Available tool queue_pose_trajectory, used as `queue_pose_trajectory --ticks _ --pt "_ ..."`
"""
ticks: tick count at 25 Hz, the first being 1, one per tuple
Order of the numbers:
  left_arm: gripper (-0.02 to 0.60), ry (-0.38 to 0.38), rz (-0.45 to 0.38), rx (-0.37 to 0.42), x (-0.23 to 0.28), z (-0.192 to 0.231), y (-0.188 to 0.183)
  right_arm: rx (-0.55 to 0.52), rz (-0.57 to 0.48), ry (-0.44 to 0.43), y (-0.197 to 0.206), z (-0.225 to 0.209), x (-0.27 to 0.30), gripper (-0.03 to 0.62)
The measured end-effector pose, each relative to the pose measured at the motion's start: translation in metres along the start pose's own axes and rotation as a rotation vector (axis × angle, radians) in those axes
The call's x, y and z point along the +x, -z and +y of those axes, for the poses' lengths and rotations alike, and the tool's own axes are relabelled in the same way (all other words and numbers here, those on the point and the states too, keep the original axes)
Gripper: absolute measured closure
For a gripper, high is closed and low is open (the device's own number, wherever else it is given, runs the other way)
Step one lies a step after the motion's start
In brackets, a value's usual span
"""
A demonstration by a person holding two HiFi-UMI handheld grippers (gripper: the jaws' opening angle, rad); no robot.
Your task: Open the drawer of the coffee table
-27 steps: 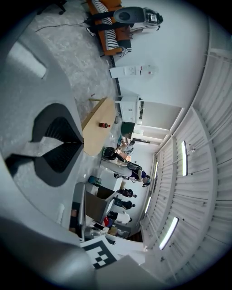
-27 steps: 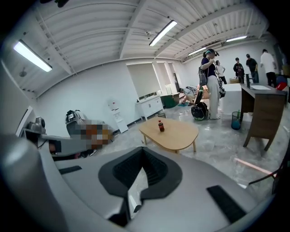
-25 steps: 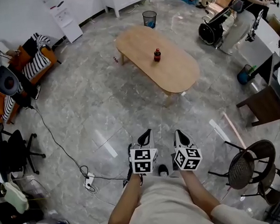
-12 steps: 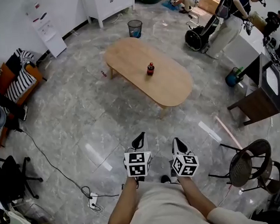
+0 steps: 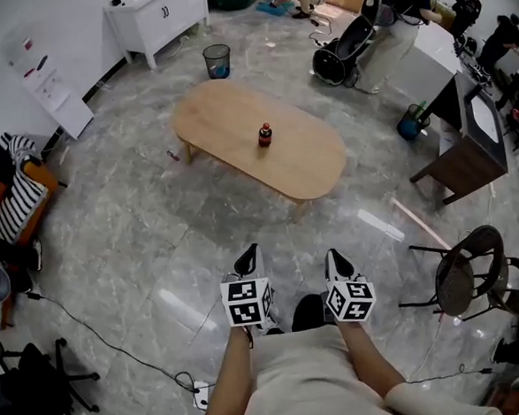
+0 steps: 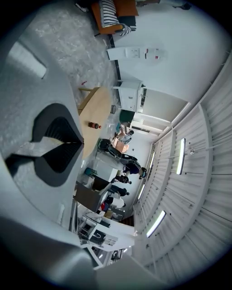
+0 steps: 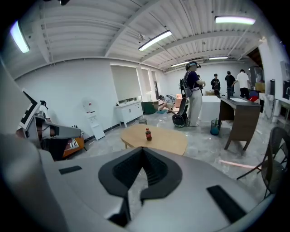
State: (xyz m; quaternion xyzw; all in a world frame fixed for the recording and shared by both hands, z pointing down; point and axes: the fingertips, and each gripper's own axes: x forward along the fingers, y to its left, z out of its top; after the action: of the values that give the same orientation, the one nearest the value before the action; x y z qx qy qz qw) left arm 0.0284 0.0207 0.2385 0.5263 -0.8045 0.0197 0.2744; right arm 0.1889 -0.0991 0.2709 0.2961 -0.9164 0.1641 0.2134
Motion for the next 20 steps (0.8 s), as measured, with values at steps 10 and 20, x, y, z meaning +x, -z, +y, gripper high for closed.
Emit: queue_pose_trajectory --ticks 10,20 --pt "0.571 0.047 0.023 0.081 0.033 0.022 -0.028 0.068 -0.017 0.069 -0.019 0.002 0.047 0.579" --pt "0.571 0.079 0.006 0.124 0.098 0.041 -0.109 0.173 -0.16 0.215 -0.123 -0.011 0.138 0.579"
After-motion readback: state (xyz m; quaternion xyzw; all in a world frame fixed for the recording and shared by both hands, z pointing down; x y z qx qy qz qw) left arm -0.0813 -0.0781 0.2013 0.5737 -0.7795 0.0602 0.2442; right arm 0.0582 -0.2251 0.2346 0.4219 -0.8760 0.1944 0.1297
